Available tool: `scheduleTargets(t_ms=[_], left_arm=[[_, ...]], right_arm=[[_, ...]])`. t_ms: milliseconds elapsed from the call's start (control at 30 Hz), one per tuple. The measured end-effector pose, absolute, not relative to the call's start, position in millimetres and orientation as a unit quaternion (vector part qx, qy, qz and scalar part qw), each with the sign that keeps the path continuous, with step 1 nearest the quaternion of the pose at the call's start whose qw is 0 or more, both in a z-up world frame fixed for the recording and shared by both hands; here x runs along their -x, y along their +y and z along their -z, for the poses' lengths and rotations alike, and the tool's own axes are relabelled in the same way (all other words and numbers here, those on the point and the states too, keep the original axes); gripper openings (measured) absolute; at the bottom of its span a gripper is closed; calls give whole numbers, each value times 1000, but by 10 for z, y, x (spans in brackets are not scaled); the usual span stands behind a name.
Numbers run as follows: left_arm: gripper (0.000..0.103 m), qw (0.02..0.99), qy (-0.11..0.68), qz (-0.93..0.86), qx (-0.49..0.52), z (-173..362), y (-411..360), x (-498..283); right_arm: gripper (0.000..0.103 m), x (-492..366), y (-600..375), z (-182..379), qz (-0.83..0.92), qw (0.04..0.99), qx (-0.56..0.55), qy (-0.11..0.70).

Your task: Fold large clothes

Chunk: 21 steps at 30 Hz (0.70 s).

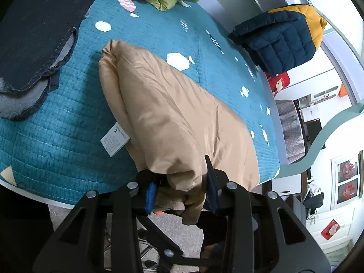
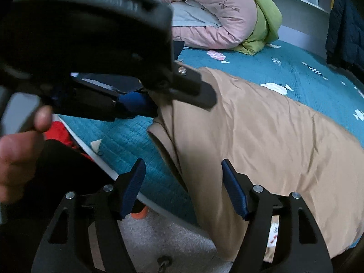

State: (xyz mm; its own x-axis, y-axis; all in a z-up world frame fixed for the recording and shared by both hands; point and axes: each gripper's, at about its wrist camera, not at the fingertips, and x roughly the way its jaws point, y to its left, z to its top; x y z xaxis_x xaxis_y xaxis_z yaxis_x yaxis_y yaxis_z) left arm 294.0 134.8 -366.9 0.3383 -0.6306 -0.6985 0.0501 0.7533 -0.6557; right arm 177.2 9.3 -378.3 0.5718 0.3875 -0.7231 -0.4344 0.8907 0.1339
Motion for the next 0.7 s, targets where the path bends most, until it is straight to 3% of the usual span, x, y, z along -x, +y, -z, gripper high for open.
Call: scheduleTargets(t_ms=[100,233,267,333,567,700], left_arm=[[36,768,533,222,276,3687,1361,-2944],[35,760,533,223,298,3714,1403,-2966],[36,759,533,224,299,3702,1402,-2978],[43,759,528,231,303,3650,1387,-2980],[86,808,431,235,326,3106,1520,-2865],[86,843,430,187,263,3029,1389,-2887]], right_arm=[[64,-1880,100,3804,-215,893,35,395],[22,-1976,94,3815,-201,894,49,397],[19,-1994,63,3801,-203,893,43,399],[16,-2024,-45,3743,-205,894,21,399],[14,-2117,-830,3378,-197,890,-140,388],[14,-2126,-1423,3203,-177,880,-237,371]])
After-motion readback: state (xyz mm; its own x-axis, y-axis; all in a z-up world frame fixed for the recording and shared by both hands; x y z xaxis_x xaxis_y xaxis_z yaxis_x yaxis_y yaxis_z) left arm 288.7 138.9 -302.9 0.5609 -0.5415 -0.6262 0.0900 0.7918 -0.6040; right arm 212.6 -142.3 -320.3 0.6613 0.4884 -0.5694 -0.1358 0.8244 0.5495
